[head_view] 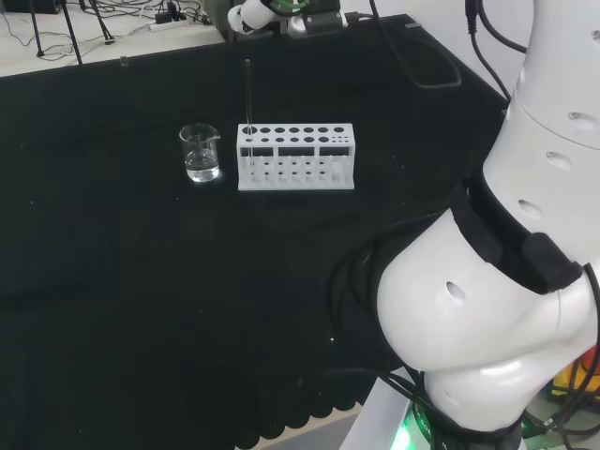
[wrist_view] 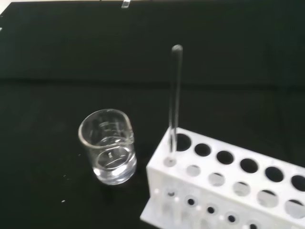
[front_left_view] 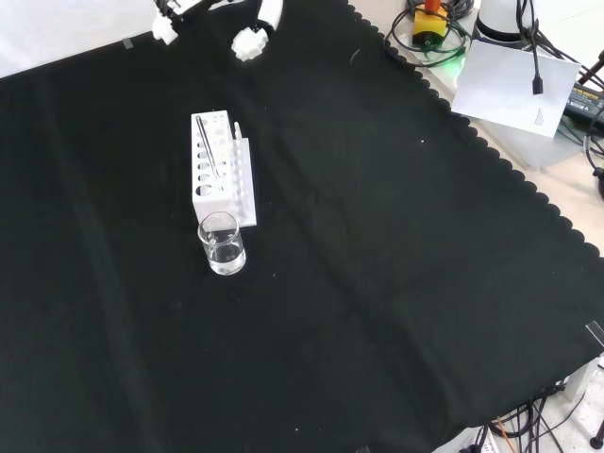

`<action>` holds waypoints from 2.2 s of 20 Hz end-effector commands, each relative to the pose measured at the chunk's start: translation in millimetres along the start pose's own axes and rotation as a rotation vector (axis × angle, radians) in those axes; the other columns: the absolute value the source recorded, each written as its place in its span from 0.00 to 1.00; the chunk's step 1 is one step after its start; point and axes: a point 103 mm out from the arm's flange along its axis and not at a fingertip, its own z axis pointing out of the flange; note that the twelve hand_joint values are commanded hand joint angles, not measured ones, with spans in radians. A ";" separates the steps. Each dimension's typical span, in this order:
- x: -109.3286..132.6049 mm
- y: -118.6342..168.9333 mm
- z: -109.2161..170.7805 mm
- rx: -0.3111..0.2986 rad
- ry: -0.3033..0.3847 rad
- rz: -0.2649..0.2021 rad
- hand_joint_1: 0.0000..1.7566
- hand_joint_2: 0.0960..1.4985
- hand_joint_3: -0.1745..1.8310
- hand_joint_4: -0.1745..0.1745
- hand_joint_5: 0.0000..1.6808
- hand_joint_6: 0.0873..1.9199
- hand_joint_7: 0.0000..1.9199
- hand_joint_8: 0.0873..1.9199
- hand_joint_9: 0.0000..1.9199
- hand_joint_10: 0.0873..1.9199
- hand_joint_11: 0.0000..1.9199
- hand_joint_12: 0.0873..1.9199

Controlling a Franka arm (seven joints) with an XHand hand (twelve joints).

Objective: Take the glass rod from the white test tube rack.

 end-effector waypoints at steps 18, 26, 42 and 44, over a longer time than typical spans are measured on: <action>-15.0 51.0 79.4 0.087 -0.034 -0.020 0.35 0.57 0.38 0.15 0.07 0.00 0.07 0.42 0.16 0.44 0.00 0.66; -11.6 57.7 99.4 0.126 -0.026 -0.025 0.34 0.57 0.38 0.13 0.09 0.00 0.11 0.44 0.23 0.44 0.00 0.71; -9.8 63.9 112.6 0.140 -0.016 -0.037 0.37 0.59 0.38 0.06 0.18 0.00 0.35 0.48 0.44 0.47 0.16 0.70; -9.3 64.0 113.0 0.137 -0.015 -0.040 0.38 0.60 0.38 0.05 0.21 0.00 0.39 0.48 0.48 0.48 0.21 0.70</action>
